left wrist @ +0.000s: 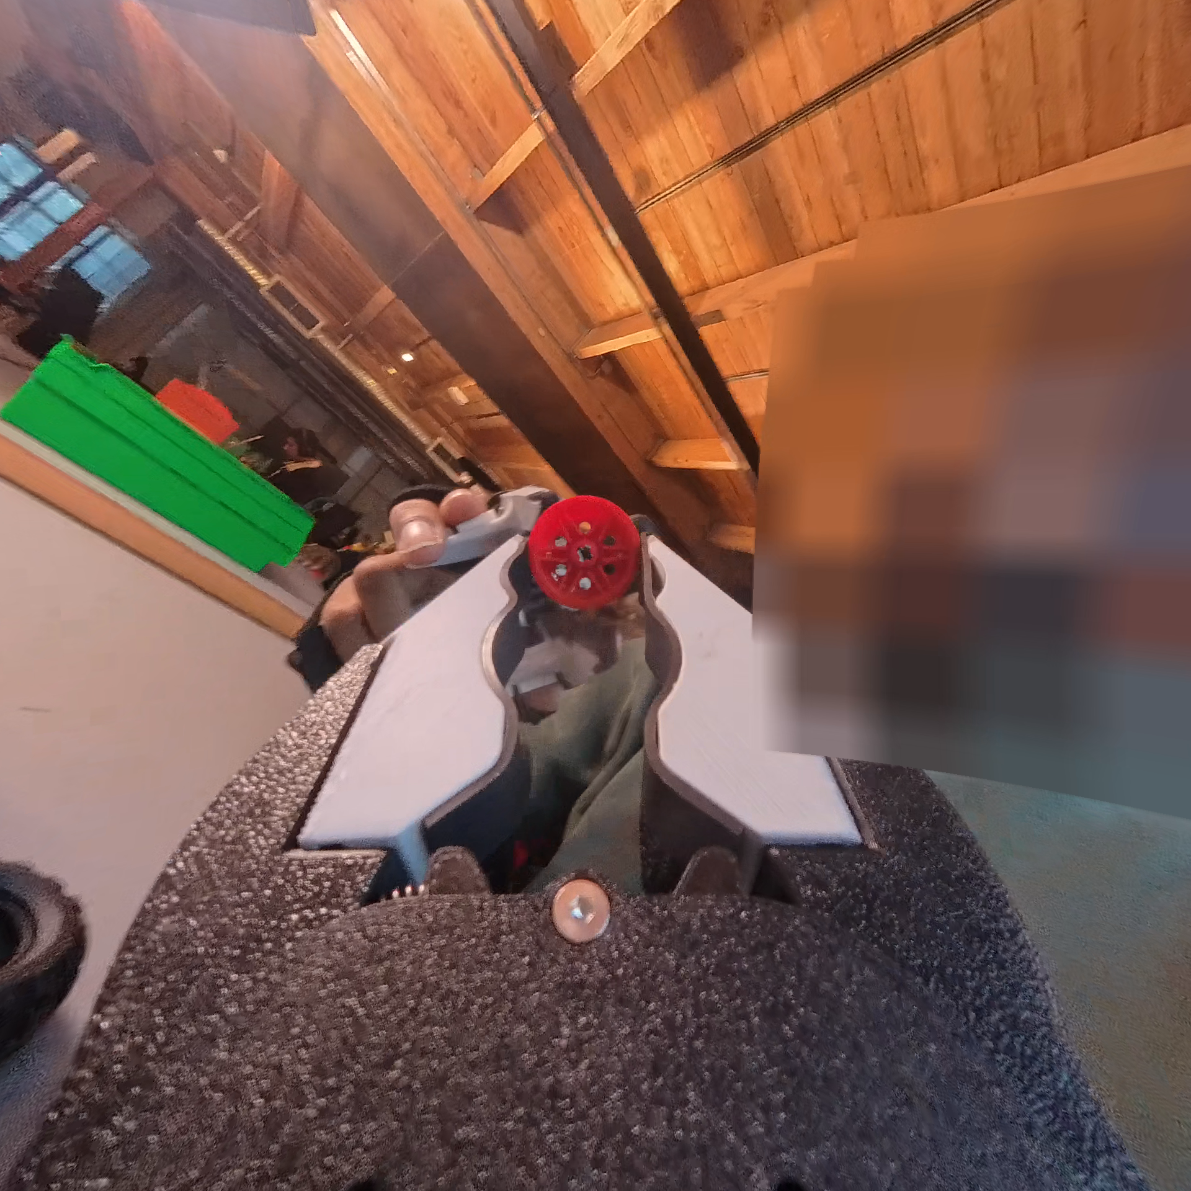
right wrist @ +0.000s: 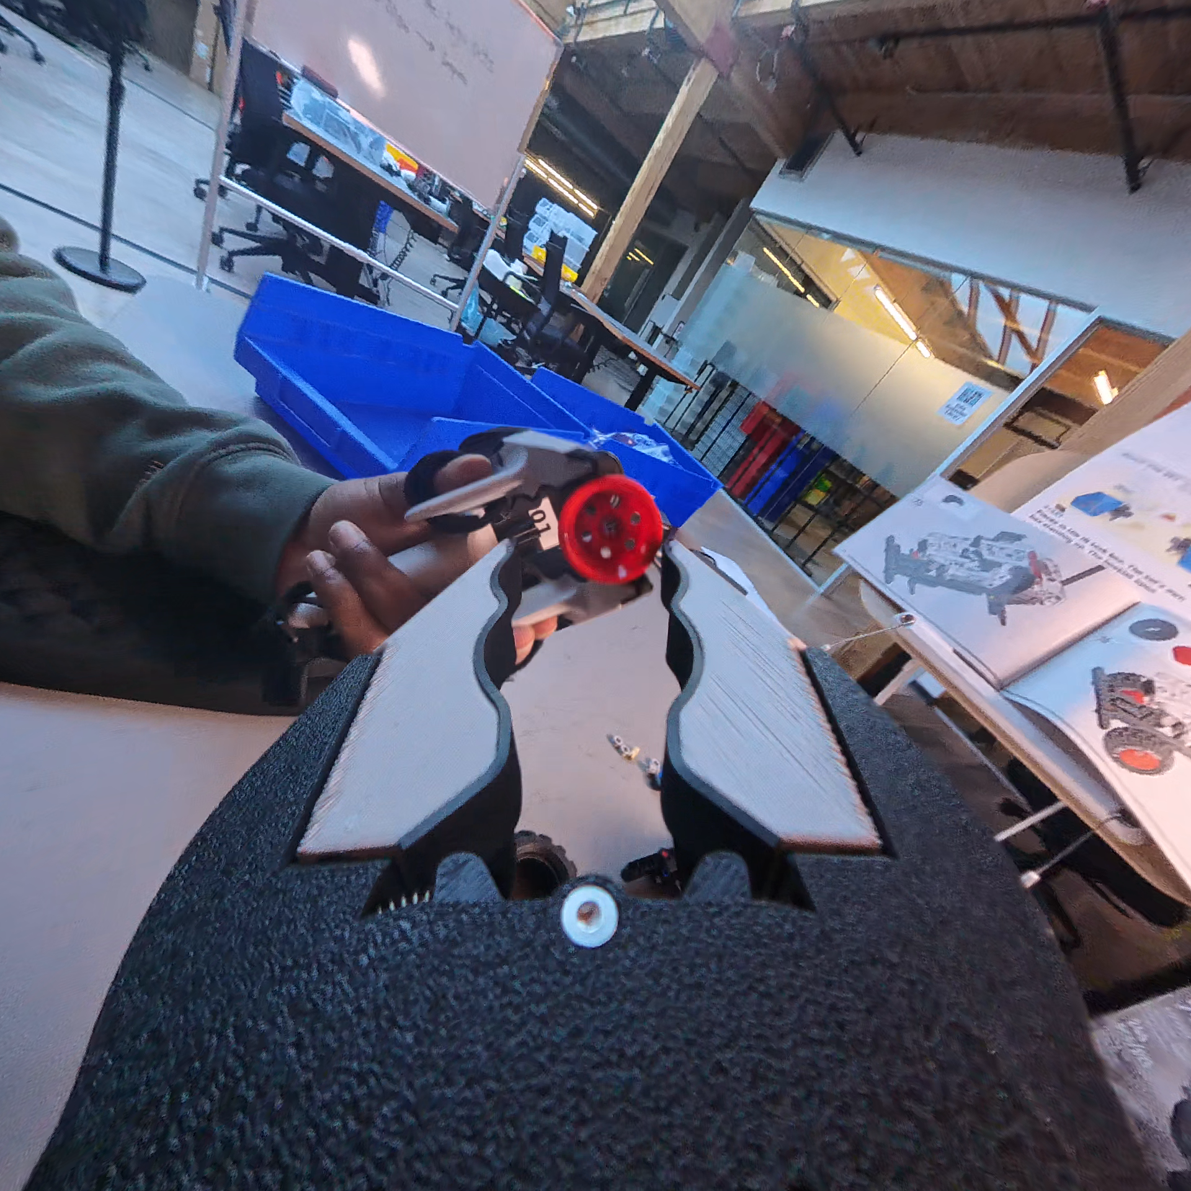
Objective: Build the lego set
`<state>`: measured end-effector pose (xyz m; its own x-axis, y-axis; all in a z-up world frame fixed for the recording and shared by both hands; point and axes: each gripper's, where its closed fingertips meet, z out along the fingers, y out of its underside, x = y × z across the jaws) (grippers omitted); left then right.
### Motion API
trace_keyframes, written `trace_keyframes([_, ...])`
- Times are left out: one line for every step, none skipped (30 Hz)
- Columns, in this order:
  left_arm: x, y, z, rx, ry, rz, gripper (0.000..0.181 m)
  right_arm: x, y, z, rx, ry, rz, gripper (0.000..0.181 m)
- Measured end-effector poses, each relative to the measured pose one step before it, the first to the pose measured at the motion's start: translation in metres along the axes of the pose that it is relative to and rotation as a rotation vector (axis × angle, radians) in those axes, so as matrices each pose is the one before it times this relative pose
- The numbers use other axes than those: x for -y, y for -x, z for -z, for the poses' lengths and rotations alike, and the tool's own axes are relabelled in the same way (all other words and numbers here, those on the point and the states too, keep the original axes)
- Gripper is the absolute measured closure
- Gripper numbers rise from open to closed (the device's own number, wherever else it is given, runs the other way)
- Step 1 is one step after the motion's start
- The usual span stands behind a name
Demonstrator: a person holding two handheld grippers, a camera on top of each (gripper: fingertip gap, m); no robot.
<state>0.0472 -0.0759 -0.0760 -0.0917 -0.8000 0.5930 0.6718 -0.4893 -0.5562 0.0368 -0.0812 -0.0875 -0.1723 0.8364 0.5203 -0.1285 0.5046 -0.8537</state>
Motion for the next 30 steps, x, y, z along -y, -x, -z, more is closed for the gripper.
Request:
trace_keyframes([-0.00498, 0.00818, -0.00133, 0.0682, 0.0358, -0.0489, 0.151, 0.00030, -0.00031, -0.00016, -0.0160, -0.0013, 0.0210, 0.138])
trace_keyframes([-0.00518, 0.00712, -0.00135, 0.0714, 0.0407, -0.0597, 0.151, -0.00134, -0.00055, 0.00065, -0.0071, 0.0033, 0.0133, 0.140])
trace_keyframes([-0.00489, 0.00765, -0.00115, 0.0831, 0.0421, -0.0702, 0.150, -0.00405, -0.00104, 0.00119, -0.0044, 0.0139, 0.0140, 0.147])
trace_keyframes([-0.00387, 0.00948, -0.00027, 0.1029, 0.0387, -0.0834, 0.150, -0.00666, -0.00034, 0.00137, 0.0008, 0.0233, 0.0274, 0.152])
trace_keyframes([-0.00240, 0.01050, 0.00111, 0.1115, 0.0340, -0.0898, 0.151, -0.00852, -0.00016, 0.00112, -0.0007, 0.0279, 0.0364, 0.154])
trace_keyframes([-0.00364, 0.00965, 0.00070, 0.1056, 0.0438, -0.0907, 0.151, -0.01025, -0.00013, 0.00059, -0.0031, 0.0354, 0.0361, 0.155])
trace_keyframes([-0.00425, 0.00767, -0.00006, 0.0965, 0.0471, -0.0964, 0.151, -0.00998, 0.00091, 0.00033, -0.0007, 0.0330, 0.0300, 0.155])
trace_keyframes([-0.00472, 0.00652, -0.00047, 0.0911, 0.0492, -0.1047, 0.151, -0.00757, 0.00147, 0.00025, 0.0003, 0.0201, 0.0211, 0.154])
trace_keyframes([-0.00494, 0.00646, -0.00058, 0.0917, 0.0499, -0.1058, 0.151, -0.00616, 0.00221, -0.00012, 0.0043, 0.0137, 0.0104, 0.153])
trace_keyframes([-0.00367, 0.00206, -0.00089, 0.0577, 0.0380, -0.0887, 0.151, -0.00695, 0.00253, -0.00105, 0.0067, 0.0207, 0.0067, 0.153])
trace_keyframes([-0.00232, -0.00122, -0.00109, 0.0275, 0.0233, -0.0519, 0.151, -0.00715, 0.00153, -0.00175, 0.0001, 0.0234, 0.0076, 0.150])
trace_keyframes([-0.00261, -0.00175, -0.00157, 0.0160, 0.0201, -0.0280, 0.151, -0.00501, 0.00236, -0.00162, 0.0063, 0.0134, 0.0083, 0.149])
trace_keyframes([-0.00376, -0.00230, -0.00197, 0.0072, 0.0216, -0.0215, 0.151, -0.00328, 0.00326, -0.00153, 0.0140, 0.0077, 0.0027, 0.149])
trace_keyframes([-0.00386, -0.00097, -0.00185, 0.0105, 0.0200, -0.0209, 0.151, -0.00117, 0.00315, -0.00138, 0.0132, 0.0011, -0.0032, 0.148])
trace_keyframes([-0.00245, 0.00102, -0.00059, 0.0147, 0.0093, -0.0167, 0.151, -0.00239, 0.00205, -0.00108, 0.0082, 0.0105, -0.0019, 0.148])
trace_keyframes([-0.00131, 0.00039, -0.00002, -0.0009, 0.0037, -0.0014, 0.151, -0.00268, 0.00146, -0.00088, 0.0081, 0.0095, -0.0033, 0.150])
trace_keyframes([0.00012, 0.00039, 0.00016, -0.0094, -0.0060, 0.0181, 0.151, -0.00128, 0.00063, -0.00056, 0.0075, -0.0019, -0.0185, 0.152])
trace_keyframes([0.00132, 0.00038, 0.00031, -0.0157, -0.0136, 0.0278, 0.151, 0.00061, -0.00008, -0.00051, 0.0088, -0.0150, -0.0372, 0.152])
trace_keyframes([0.00204, 0.00056, 0.00066, -0.0190, -0.0205, 0.0302, 0.150, 0.00102, -0.00041, -0.00041, 0.0163, -0.0180, -0.0501, 0.152])
trace_keyframes([0.00350, 0.00161, 0.00156, -0.0145, -0.0311, 0.0331, 0.150, 0.00008, -0.00183, -0.00006, 0.0147, -0.0140, -0.0619, 0.152])
trace_keyframes([0.00489, 0.00258, 0.00271, -0.0096, -0.0370, 0.0340, 0.146, -0.00182, -0.00592, 0.00033, -0.0060, -0.0080, -0.0596, 0.152])
trace_keyframes([0.00430, 0.00377, 0.00291, -0.0048, -0.0294, 0.0338, 0.144, -0.00174, -0.00676, 0.00167, -0.0059, -0.0129, -0.0546, 0.152])
trace_keyframes([0.00331, 0.00379, 0.00264, -0.0052, -0.0213, 0.0324, 0.143, -0.00140, -0.00728, 0.00248, -0.0056, -0.0130, -0.0586, 0.152])
trace_keyframes([0.00190, 0.00375, 0.00195, -0.0055, -0.0134, 0.0297, 0.143, 0.00001, -0.00715, 0.00304, -0.0052, -0.0188, -0.0603, 0.152])
trace_keyframes([-0.00012, 0.00355, 0.00106, -0.0050, -0.0029, 0.0252, 0.143, 0.00105, -0.00555, 0.00280, 0.0005, -0.0208, -0.0573, 0.152])
trace_keyframes([-0.00181, 0.00252, 0.00000, -0.0098, 0.0051, 0.0195, 0.144, 0.00107, -0.00403, 0.00217, 0.0038, -0.0169, -0.0477, 0.152])
trace_keyframes([-0.00225, 0.00064, -0.00114, -0.0203, 0.0069, 0.0183, 0.144, 0.00110, -0.00195, 0.00131, 0.0071, -0.0145, -0.0331, 0.152])
trace_keyframes([-0.00172, -0.00192, -0.00237, -0.0362, 0.0068, 0.0205, 0.144, 0.00129, 0.00139, 0.00040, 0.0165, -0.0134, -0.0188, 0.152])
trace_keyframes([-0.00071, -0.00254, -0.00311, -0.0428, 0.0065, 0.0200, 0.142, 0.00147, 0.00324, -0.00040, 0.0180, -0.0140, -0.0071, 0.152])
trace_keyframes([0.00009, -0.00287, -0.00318, -0.0457, 0.0074, 0.0095, 0.139, 0.00104, 0.00442, -0.00132, 0.0193, -0.0120, 0.0012, 0.152])
